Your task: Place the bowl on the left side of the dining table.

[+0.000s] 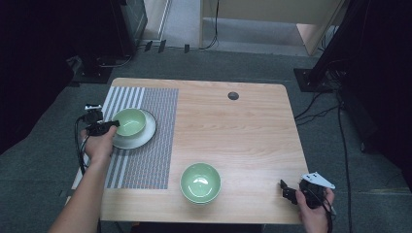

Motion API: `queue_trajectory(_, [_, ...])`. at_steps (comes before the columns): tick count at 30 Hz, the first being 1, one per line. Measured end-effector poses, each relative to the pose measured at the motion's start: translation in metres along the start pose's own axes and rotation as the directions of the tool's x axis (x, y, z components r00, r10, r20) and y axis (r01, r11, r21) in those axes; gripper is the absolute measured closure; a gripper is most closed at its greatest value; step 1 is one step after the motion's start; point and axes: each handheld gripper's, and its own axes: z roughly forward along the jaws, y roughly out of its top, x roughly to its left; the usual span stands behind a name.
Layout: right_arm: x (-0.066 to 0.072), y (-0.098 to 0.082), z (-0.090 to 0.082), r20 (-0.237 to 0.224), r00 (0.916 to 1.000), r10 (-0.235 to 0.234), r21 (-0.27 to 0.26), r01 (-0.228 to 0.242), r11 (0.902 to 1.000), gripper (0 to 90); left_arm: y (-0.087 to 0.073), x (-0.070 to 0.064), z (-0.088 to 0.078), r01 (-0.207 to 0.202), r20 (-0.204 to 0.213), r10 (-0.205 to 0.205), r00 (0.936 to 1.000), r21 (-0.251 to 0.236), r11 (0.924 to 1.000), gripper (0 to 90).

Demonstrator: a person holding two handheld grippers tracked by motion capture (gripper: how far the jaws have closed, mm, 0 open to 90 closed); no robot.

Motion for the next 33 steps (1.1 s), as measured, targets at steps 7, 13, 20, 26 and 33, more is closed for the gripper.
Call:
queue_trajectory(7, [0.0, 0.0, 0.0, 0.0, 1.0, 0.0, 0.0, 0.0, 1.0, 11.0, -0.001, 0.004, 0.001, 0.057, 0.057, -0.056, 0.9968, -0.019, 0.9982, 63.8])
queue_trajectory(13, [0.0, 0.0, 0.0, 0.0, 1.0, 0.0, 0.0, 0.0, 1.0, 11.0, 0.0, 0.001, -0.007, 0.008, 0.026, -0.006, 0.9996, -0.069, 0.9976, 20.5])
queue_trajectory(20, [0.0, 0.0, 0.0, 0.0, 1.0, 0.0, 0.0, 0.0, 1.0, 10.9, -0.009, -0.004, -0.015, -0.068, 0.022, 0.07, 0.9973, -0.101, 0.9926, 8.9])
queue_trajectory(26, [0.0, 0.0, 0.0, -0.001, 1.0, 0.0, 0.0, 0.0, 1.0, 10.9, -0.02, 0.001, -0.02, -0.082, 0.037, 0.088, 0.9955, -0.127, 0.9885, 8.8])
queue_trajectory(33, [0.0, 0.0, 0.0, 0.0, 1.0, 0.0, 0.0, 0.0, 1.0, 11.0, -0.026, 0.006, -0.034, -0.066, 0.08, 0.084, 0.9933, -0.208, 0.976, 8.8])
